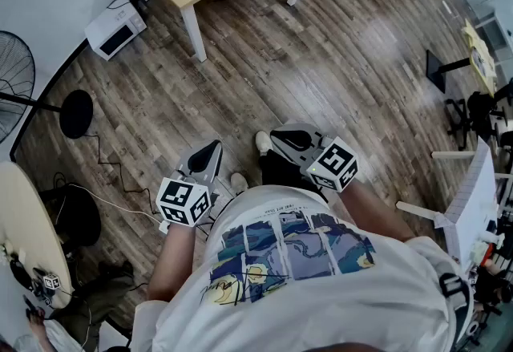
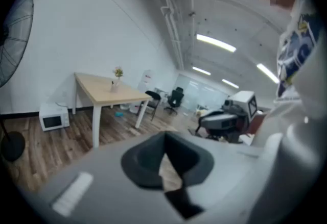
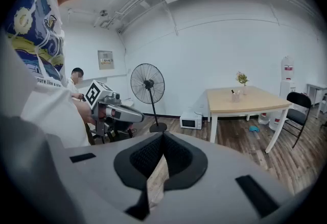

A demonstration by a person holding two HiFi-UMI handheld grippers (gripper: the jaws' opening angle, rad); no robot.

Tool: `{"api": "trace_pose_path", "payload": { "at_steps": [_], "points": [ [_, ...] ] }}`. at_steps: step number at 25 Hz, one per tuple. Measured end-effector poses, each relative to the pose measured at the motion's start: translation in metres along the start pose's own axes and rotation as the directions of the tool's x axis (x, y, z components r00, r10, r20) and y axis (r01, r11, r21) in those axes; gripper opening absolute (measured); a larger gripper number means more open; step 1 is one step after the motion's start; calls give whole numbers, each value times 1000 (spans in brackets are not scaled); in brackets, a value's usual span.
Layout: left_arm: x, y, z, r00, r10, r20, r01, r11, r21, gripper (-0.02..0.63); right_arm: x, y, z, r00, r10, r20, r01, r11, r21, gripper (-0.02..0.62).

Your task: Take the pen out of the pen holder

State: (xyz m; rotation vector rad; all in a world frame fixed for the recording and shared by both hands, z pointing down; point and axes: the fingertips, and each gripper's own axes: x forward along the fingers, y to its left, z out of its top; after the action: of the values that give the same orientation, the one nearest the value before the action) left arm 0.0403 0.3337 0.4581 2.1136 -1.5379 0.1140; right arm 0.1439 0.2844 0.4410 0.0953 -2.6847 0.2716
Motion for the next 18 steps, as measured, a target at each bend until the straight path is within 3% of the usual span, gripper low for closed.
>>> {"api": "trace_pose_path", "payload": {
  "at_steps": [10,18],
  "points": [
    [43,55,36,1000,26,-12,-26,1000,-14,5,56,-75,34,999,24,29,-25,999,29,6],
    [110,103,105,997,71,-33,-69,995,68,5,94,-162,82,992,78,102,-81,996,32,9]
  ]
}}
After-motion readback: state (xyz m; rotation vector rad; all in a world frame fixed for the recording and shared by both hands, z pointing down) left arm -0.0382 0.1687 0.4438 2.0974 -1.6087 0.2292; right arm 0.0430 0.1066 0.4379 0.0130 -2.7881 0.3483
